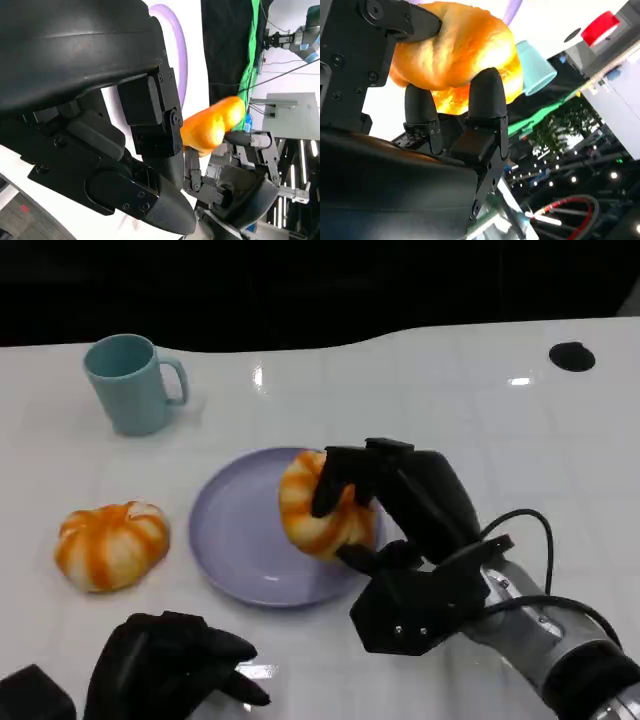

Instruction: Grasp the bread from the table and place it into the plate.

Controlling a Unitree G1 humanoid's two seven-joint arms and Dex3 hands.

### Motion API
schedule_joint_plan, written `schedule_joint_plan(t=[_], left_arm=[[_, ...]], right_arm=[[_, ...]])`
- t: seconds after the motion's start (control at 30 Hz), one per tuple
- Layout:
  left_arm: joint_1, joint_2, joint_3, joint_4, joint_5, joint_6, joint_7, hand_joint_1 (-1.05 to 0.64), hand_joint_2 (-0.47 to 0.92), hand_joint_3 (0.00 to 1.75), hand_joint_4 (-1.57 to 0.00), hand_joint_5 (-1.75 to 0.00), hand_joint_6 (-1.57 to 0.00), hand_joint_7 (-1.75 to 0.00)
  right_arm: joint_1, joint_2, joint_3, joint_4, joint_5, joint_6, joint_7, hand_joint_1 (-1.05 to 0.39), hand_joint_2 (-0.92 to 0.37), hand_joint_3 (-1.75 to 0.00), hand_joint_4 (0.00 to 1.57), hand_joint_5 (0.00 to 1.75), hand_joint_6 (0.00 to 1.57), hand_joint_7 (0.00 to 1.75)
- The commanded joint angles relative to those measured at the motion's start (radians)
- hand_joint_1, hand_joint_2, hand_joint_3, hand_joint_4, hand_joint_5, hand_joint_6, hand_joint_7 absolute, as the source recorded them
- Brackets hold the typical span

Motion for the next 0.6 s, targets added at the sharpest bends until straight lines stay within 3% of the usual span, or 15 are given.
schedule_joint_plan(t=[0.03, 0.1, 0.17, 0.23, 0.27, 0.37, 0.47, 0.6], left_arm=[[-0.008, 0.012, 0.000, 0.006, 0.006, -0.011, 0.006, -1.05, 0.77, 0.00, -1.57, -0.35, -1.57, -0.15], [-0.008, 0.012, -0.001, 0.005, 0.007, -0.007, 0.010, -1.05, 0.76, 0.00, -1.57, -0.35, -1.57, -0.15], [-0.008, 0.012, -0.001, 0.004, 0.007, -0.004, 0.011, -1.05, 0.76, 0.00, -1.57, -0.36, -1.57, -0.15], [-0.009, 0.011, -0.001, 0.006, 0.007, -0.006, 0.011, -1.05, 0.76, 0.00, -1.57, -0.36, -1.57, -0.15], [-0.009, 0.012, -0.001, 0.006, 0.006, -0.005, 0.010, -1.05, 0.77, 0.00, -1.57, -0.36, -1.57, -0.15], [-0.008, 0.013, -0.002, 0.006, 0.011, -0.009, 0.011, -1.05, 0.76, 0.00, -1.57, -0.36, -1.57, -0.15], [-0.008, 0.013, -0.002, 0.006, 0.012, -0.010, 0.012, -1.05, 0.76, 0.00, -1.57, -0.36, -1.57, -0.16], [-0.008, 0.012, -0.001, 0.009, 0.008, -0.011, 0.010, -1.05, 0.76, 0.00, -1.57, -0.36, -1.57, -0.16]], right_arm=[[-0.029, 0.013, 0.003, 0.001, 0.023, 0.040, 0.054, -0.03, -0.33, -1.24, 0.83, 1.56, 0.83, 1.07], [-0.027, 0.002, 0.015, -0.021, 0.016, 0.069, 0.103, -0.12, -0.43, -0.98, 0.61, 1.23, 0.70, 0.73], [-0.022, -0.013, 0.026, -0.048, 0.010, 0.095, 0.152, -0.20, -0.55, -0.75, 0.34, 0.78, 0.55, 0.40], [-0.015, -0.025, 0.038, -0.078, 0.005, 0.123, 0.190, -0.27, -0.71, -0.46, 0.20, 0.54, 0.48, 0.17], [-0.009, -0.031, 0.043, -0.099, 0.004, 0.143, 0.215, -0.31, -0.78, -0.33, 0.13, 0.50, 0.44, 0.10], [0.013, -0.046, 0.052, -0.157, 0.003, 0.191, 0.267, -0.41, -0.90, -0.11, 0.01, 0.35, 0.31, 0.02], [0.034, -0.062, 0.061, -0.214, 0.000, 0.225, 0.302, -0.47, -0.92, -0.11, 0.00, 0.20, 0.25, 0.00], [0.067, -0.087, 0.064, -0.291, 0.006, 0.250, 0.337, -0.50, -0.92, -0.13, 0.00, 0.15, 0.22, 0.00]])
